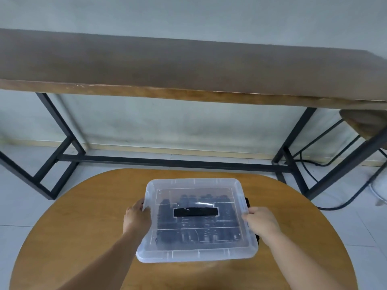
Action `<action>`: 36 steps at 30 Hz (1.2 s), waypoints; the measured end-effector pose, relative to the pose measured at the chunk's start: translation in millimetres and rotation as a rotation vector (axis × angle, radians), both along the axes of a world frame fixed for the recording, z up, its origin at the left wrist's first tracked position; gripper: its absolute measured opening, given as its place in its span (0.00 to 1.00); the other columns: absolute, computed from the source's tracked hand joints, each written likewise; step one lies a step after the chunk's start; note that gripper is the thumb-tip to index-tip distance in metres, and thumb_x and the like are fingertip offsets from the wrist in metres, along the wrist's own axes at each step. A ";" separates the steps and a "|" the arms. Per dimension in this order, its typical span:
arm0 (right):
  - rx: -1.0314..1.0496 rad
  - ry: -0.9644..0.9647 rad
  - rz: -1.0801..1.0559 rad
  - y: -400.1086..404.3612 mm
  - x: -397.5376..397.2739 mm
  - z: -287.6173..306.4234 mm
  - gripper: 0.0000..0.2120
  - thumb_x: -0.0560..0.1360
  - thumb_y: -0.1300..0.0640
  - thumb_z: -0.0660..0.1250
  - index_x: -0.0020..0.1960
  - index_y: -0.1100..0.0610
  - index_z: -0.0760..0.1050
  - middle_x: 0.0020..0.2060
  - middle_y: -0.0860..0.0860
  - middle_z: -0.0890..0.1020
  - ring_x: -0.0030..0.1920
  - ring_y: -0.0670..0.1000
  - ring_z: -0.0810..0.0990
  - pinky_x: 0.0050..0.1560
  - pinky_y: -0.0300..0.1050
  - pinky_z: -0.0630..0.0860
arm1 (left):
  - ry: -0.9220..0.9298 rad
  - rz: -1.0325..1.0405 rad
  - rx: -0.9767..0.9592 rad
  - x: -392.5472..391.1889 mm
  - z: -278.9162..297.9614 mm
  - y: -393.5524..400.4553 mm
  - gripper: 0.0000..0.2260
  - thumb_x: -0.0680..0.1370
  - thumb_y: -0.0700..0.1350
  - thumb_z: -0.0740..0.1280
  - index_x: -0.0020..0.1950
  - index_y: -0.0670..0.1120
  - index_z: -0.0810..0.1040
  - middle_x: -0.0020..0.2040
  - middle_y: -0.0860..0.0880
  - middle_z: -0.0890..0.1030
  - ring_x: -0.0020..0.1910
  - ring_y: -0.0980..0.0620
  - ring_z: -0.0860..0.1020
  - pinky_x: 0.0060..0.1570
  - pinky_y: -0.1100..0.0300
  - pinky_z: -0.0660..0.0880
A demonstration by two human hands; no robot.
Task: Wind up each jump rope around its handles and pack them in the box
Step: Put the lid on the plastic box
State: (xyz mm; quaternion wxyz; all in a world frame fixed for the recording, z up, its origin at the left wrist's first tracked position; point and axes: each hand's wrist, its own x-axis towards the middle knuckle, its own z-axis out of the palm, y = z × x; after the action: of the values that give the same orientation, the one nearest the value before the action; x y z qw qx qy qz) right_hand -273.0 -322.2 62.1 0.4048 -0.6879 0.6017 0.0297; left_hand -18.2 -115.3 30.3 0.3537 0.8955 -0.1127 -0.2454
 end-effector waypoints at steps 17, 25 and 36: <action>0.347 -0.187 -0.201 -11.4 -10.7 -2.4 0.16 0.75 0.51 0.73 0.58 0.58 0.76 0.48 0.54 0.85 0.48 0.56 0.84 0.45 0.51 0.80 | 0.107 0.065 0.018 0.4 1.0 6.2 0.14 0.81 0.50 0.63 0.64 0.47 0.78 0.51 0.45 0.81 0.46 0.42 0.79 0.46 0.49 0.78; 0.172 -0.131 -0.139 1.2 -0.9 -6.7 0.09 0.81 0.51 0.63 0.59 0.54 0.74 0.50 0.51 0.81 0.50 0.53 0.79 0.50 0.51 0.76 | 0.106 0.042 0.044 -2.4 6.1 7.1 0.13 0.82 0.51 0.62 0.62 0.47 0.78 0.51 0.45 0.81 0.46 0.42 0.80 0.49 0.46 0.80; -0.037 0.026 0.009 12.0 12.7 -8.9 0.08 0.84 0.55 0.56 0.55 0.55 0.73 0.43 0.54 0.80 0.41 0.54 0.78 0.36 0.45 0.70 | 0.327 0.166 0.087 4.9 14.2 18.6 0.35 0.76 0.61 0.68 0.76 0.44 0.62 0.63 0.44 0.74 0.56 0.43 0.78 0.48 0.50 0.76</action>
State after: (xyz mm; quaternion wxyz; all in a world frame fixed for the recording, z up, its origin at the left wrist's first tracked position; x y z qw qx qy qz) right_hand -260.4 -310.2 53.2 0.3840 -0.6974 0.6044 0.0295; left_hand -13.2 -96.7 44.5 0.3470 0.8645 0.0313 -0.3623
